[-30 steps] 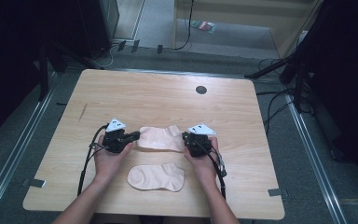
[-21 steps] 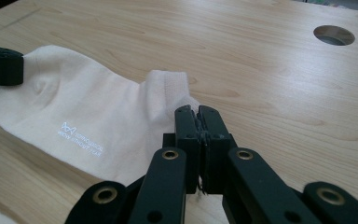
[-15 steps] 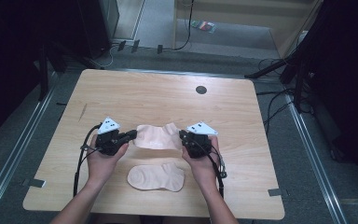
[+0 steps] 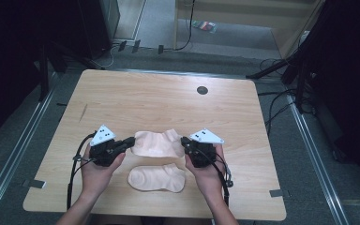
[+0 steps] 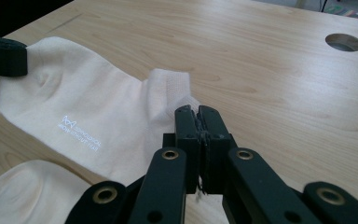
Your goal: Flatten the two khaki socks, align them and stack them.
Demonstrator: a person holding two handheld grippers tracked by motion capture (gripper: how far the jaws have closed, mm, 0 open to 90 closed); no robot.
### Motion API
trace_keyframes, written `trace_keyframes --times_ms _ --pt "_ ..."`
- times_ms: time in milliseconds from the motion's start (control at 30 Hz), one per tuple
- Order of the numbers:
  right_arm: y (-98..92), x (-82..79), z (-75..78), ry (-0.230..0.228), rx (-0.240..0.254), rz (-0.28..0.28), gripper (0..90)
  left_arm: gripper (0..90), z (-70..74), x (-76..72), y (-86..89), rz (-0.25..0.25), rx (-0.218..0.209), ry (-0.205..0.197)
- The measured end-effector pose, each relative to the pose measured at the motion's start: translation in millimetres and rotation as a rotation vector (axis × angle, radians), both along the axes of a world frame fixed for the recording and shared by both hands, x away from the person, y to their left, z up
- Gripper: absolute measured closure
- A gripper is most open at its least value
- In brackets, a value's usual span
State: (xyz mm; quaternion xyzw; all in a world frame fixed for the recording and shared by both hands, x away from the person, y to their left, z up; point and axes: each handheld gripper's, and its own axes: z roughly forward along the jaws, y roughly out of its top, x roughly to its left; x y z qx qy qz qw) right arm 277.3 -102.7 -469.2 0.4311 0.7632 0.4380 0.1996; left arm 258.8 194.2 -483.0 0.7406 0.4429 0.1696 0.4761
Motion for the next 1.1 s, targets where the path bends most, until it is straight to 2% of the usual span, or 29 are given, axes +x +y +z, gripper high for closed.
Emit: trace_keyframes --times_ms 333,467,700,967,1100 --pt "-4.6 -20.3 -9.8 0.034 0.005 0.018 88.7 89.4 -9.8 -25.9 0.7 -0.017 -0.002 0.021" --pt "-4.9 -30.1 -13.1 0.049 0.0 0.035 88.7 89.4 -16.2 -36.5 4.1 -0.012 -0.012 0.045" --pt "-2.1 -48.7 -20.6 0.069 -0.025 0.06 88.7 89.4 -28.6 -55.5 3.6 -0.015 -0.001 0.08" --pt "-1.8 -60.6 -28.1 0.107 -0.028 0.069 88.7 89.4 -38.3 -63.1 1.4 -0.032 0.044 0.09" --pt "-4.1 -63.4 -31.6 0.118 -0.018 0.061 88.7 89.3 -42.0 -64.7 1.3 -0.039 0.047 0.098"
